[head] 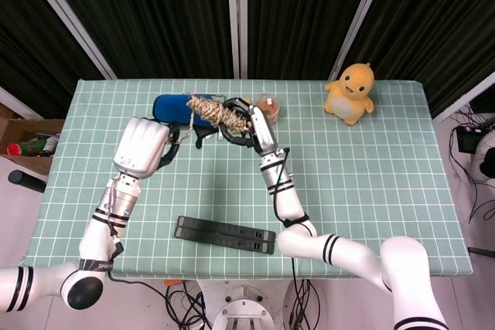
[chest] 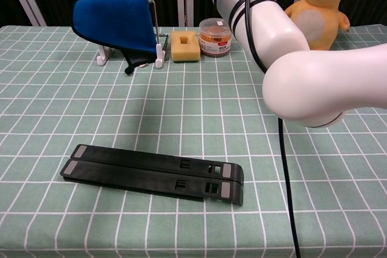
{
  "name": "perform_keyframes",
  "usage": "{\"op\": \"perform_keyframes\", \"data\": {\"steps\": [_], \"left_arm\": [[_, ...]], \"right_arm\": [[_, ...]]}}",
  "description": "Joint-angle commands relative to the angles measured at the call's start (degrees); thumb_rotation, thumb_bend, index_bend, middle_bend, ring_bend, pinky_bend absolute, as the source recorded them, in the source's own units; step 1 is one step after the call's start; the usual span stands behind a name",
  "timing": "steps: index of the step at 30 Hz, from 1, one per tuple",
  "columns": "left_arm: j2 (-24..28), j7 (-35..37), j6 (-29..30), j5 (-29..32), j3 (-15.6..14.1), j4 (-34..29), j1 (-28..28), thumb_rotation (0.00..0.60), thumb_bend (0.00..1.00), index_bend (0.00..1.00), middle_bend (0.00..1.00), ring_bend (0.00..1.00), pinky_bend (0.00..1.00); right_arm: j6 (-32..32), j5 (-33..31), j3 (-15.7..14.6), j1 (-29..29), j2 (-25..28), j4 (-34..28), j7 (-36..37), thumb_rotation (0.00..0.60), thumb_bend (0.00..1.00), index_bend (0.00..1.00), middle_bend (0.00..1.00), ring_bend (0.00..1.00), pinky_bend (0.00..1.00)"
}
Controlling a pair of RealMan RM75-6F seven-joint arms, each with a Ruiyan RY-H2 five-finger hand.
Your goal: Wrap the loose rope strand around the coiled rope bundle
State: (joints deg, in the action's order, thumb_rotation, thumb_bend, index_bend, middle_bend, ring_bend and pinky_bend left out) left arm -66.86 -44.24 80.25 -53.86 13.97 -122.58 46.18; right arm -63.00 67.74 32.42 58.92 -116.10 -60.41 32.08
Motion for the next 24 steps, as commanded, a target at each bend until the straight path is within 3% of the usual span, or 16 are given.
{"op": "perform_keyframes", "data": {"steps": [1,14,24], "left_arm": [[1.56,-1.82,-0.27,1.24,0.85,-1.19,0.58,0.6,0.47,0.8,0.83,0.7,0.75],[4.96,-9.19,0.71,-3.68,1.18,-1.39,2.2,0.6,0.47,0.8,0.82,0.7,0.75],[6.22,-10.4,-3.0,-5.08,2.04,1.24,4.44,0.6,0.47,0.8,0.82,0.7,0.75]], "right_arm": [[0.37,0.43,-0.53,0.46,-0.39,0.68,-0.49,0.6,0.66,0.9,0.71,0.63,0.86],[4.39,0.76,-1.62,1.58,1.19,-0.2,-1.94,0.6,0.65,0.91,0.71,0.63,0.86],[6.05,3.71,-3.33,1.55,3.5,-1.95,1.81,0.6,0.65,0.92,0.71,0.63,0.86]]}}
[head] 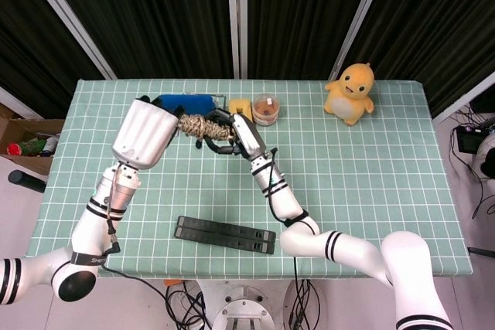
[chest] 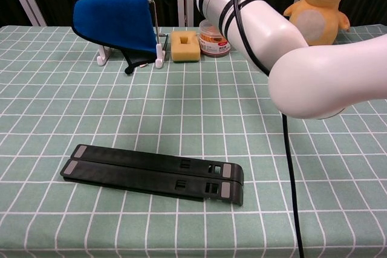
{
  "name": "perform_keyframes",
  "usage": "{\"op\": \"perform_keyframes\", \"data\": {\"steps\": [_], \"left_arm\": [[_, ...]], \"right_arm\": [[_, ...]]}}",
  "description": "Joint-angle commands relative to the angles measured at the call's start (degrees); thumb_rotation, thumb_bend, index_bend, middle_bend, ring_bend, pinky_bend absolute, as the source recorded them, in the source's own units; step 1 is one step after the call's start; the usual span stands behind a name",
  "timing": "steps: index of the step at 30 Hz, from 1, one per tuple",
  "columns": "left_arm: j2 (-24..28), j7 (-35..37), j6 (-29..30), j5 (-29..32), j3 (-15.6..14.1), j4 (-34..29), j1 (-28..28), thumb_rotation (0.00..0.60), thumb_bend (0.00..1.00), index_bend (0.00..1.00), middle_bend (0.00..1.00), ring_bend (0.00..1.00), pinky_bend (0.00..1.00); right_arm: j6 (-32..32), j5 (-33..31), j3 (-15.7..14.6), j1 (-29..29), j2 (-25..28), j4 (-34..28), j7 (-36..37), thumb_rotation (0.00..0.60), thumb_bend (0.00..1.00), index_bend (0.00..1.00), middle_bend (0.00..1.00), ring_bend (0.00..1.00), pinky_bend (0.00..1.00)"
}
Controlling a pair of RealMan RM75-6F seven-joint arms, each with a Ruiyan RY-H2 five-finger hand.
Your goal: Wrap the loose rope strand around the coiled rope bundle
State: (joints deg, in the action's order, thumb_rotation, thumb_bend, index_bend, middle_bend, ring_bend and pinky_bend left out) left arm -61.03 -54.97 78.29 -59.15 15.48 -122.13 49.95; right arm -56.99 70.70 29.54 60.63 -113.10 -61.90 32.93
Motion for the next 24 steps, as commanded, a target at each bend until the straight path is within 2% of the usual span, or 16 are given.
{"op": "perform_keyframes", "data": {"steps": [1,10,17,24], "left_arm": [[0.47,0.56,-1.49,0.27,0.68,1.11,0.89,0.6,0.47,0.8,0.82,0.7,0.75],[0.95,5.41,-6.0,-0.93,1.96,5.85,2.68,0.6,0.46,0.79,0.82,0.7,0.75],[0.42,9.44,-8.57,-4.71,1.78,10.58,3.54,0.6,0.46,0.79,0.82,0.7,0.74],[0.13,15.85,-12.22,-6.14,2.34,14.38,4.43,0.6,0.46,0.79,0.82,0.7,0.74]], "right_arm": [[-0.04,1.08,-0.63,-0.26,0.67,-0.63,1.42,0.6,0.65,0.92,0.71,0.63,0.86],[-0.86,3.54,-2.28,-1.29,2.31,-2.06,4.82,0.6,0.65,0.92,0.72,0.63,0.86],[-1.13,4.07,-2.8,-2.29,3.49,-4.07,7.63,0.6,0.64,0.92,0.72,0.63,0.86],[-1.14,5.43,-3.95,-3.25,4.92,-6.16,10.94,0.6,0.64,0.92,0.72,0.63,0.86]]}}
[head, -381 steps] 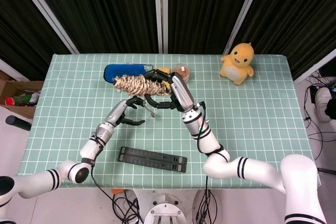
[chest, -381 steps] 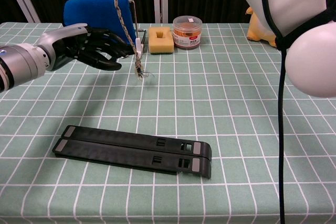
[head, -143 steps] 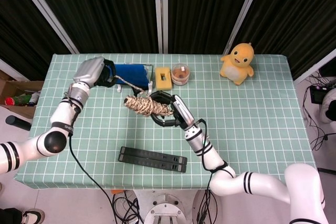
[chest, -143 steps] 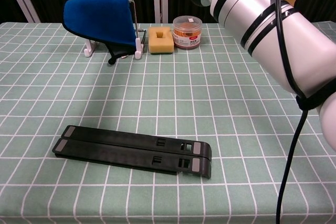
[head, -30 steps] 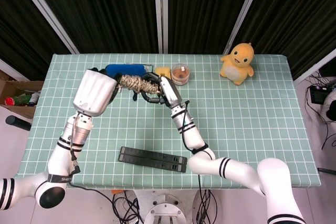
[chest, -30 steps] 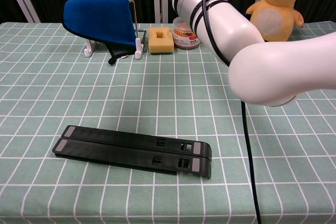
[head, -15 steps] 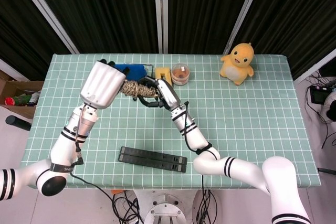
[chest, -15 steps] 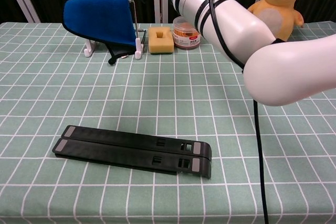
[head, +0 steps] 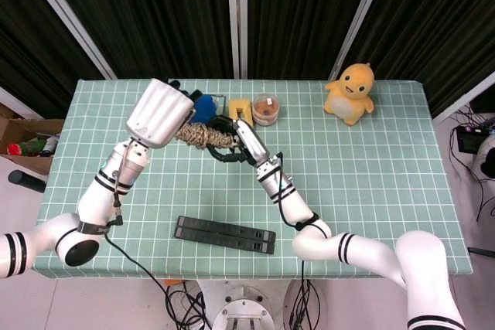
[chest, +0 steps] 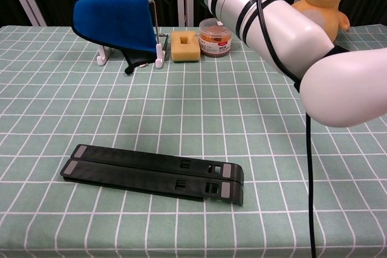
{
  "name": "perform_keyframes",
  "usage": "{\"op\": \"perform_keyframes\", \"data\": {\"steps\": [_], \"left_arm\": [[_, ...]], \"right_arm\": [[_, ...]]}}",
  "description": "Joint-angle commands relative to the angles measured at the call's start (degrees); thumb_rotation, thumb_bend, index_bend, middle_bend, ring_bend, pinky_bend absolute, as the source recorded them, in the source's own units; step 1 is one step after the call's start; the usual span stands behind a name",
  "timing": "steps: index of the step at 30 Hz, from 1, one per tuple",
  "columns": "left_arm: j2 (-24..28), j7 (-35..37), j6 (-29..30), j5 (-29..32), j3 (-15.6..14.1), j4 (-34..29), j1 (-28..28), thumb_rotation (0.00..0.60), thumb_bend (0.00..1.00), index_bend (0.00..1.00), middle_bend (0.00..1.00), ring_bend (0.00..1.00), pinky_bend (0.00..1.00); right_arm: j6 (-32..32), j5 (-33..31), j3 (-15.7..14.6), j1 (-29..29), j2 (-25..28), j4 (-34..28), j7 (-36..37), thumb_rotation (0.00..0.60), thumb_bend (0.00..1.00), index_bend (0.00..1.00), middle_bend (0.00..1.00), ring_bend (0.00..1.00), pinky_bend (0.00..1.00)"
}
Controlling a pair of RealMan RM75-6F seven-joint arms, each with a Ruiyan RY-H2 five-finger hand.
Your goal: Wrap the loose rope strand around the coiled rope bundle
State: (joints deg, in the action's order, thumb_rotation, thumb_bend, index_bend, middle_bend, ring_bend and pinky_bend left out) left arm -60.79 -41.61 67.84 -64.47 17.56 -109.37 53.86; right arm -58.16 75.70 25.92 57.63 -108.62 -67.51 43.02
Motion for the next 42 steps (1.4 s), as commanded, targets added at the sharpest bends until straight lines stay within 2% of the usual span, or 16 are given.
{"op": "perform_keyframes", "data": {"steps": [1,7,21,35,42], "left_arm": [[0.01,3.27,-2.45,-1.09,0.21,1.96,0.66,0.6,0.46,0.79,0.82,0.7,0.74],[1.91,9.89,-8.36,-3.87,-0.37,4.07,1.69,0.6,0.46,0.79,0.81,0.7,0.73],[4.4,16.96,-15.89,-6.99,-0.05,7.98,4.69,0.6,0.44,0.78,0.81,0.69,0.73],[3.82,18.34,-19.45,-4.16,-0.37,10.82,6.58,0.6,0.44,0.78,0.81,0.69,0.73],[3.36,16.87,-18.95,-3.41,-1.05,11.84,6.64,0.6,0.44,0.76,0.81,0.69,0.73]], "right_arm": [[-0.01,0.56,-0.39,-0.3,0.55,-0.68,1.14,0.6,0.64,0.92,0.72,0.63,0.86],[0.09,1.66,-1.06,-0.37,1.38,-1.28,2.68,0.6,0.64,0.92,0.72,0.63,0.86],[0.51,4.24,-2.89,-0.46,4.01,-2.83,6.12,0.6,0.63,0.92,0.73,0.64,0.86],[-0.98,5.53,-4.07,-1.27,5.43,-4.98,9.39,0.6,0.63,0.92,0.73,0.64,0.86],[-1.91,5.68,-4.41,-1.83,5.68,-5.84,10.08,0.6,0.63,0.92,0.73,0.64,0.86]]}}
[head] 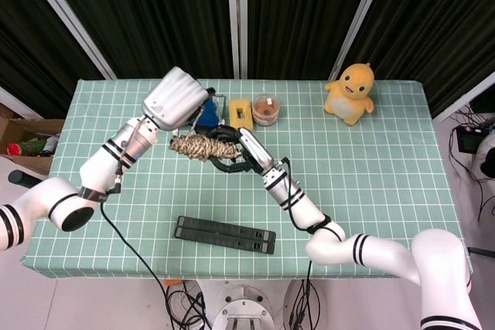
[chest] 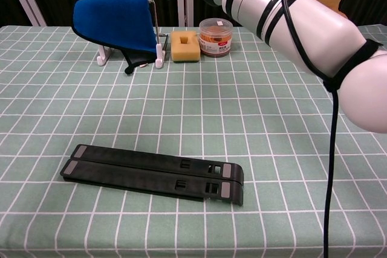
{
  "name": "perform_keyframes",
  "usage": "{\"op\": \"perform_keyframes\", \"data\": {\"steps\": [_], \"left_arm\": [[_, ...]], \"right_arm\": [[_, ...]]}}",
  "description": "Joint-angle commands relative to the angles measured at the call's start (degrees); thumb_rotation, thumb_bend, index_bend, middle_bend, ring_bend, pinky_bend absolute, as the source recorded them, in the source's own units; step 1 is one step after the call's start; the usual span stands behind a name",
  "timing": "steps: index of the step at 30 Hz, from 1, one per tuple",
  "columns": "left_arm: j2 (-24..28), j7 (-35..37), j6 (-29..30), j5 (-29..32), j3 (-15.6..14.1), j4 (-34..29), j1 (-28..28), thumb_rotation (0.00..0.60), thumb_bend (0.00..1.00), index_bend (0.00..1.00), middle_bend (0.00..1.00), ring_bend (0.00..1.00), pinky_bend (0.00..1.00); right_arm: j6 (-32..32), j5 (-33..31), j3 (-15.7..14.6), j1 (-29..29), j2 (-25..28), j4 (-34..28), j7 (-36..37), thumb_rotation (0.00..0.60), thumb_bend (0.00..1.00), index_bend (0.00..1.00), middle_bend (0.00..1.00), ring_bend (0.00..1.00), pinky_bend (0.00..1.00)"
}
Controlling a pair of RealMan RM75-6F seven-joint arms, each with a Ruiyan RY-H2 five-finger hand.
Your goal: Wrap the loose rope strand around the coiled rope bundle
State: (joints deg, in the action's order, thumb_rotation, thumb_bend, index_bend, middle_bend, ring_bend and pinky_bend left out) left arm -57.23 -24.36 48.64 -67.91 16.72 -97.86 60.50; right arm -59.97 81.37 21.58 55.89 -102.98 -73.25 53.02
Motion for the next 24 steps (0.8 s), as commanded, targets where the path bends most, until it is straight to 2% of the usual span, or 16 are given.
{"op": "perform_keyframes", "data": {"steps": [1,6,9,14,19,24], "left_arm": [[-0.27,-0.57,0.38,0.05,-0.3,0.49,-0.01,0.6,0.43,0.76,0.81,0.69,0.73],[-0.49,-0.81,0.58,0.41,-0.63,1.07,-0.08,0.6,0.42,0.65,0.81,0.69,0.73],[-0.48,-0.69,0.56,0.49,-0.83,1.15,-0.15,0.6,0.41,0.63,0.81,0.69,0.73],[-0.4,-0.23,0.24,0.5,-1.03,1.01,-0.12,0.6,0.35,0.53,0.81,0.69,0.72],[-0.29,-0.05,0.07,0.39,-1.22,1.0,-0.06,0.6,0.29,0.48,0.81,0.69,0.72],[-0.08,-0.42,-0.08,0.72,-1.5,0.95,-0.07,0.6,0.26,0.48,0.8,0.69,0.72]], "right_arm": [[-0.18,0.0,-0.07,-0.11,0.06,-0.16,0.11,0.6,0.64,0.92,0.73,0.63,0.86],[-0.4,-0.04,0.02,-0.18,0.3,-0.63,0.34,0.6,0.63,0.92,0.73,0.64,0.86],[-0.68,-0.02,-0.05,-0.33,0.38,-0.91,0.33,0.6,0.63,0.92,0.73,0.64,0.86],[-0.88,-0.14,0.05,-0.41,0.5,-1.13,0.34,0.6,0.63,0.92,0.73,0.64,0.86],[-1.01,-0.26,0.05,-0.5,0.58,-1.24,0.24,0.6,0.63,0.92,0.73,0.64,0.86],[-1.2,-0.34,0.06,-0.61,0.61,-1.28,0.21,0.6,0.63,0.92,0.73,0.63,0.86]]}}
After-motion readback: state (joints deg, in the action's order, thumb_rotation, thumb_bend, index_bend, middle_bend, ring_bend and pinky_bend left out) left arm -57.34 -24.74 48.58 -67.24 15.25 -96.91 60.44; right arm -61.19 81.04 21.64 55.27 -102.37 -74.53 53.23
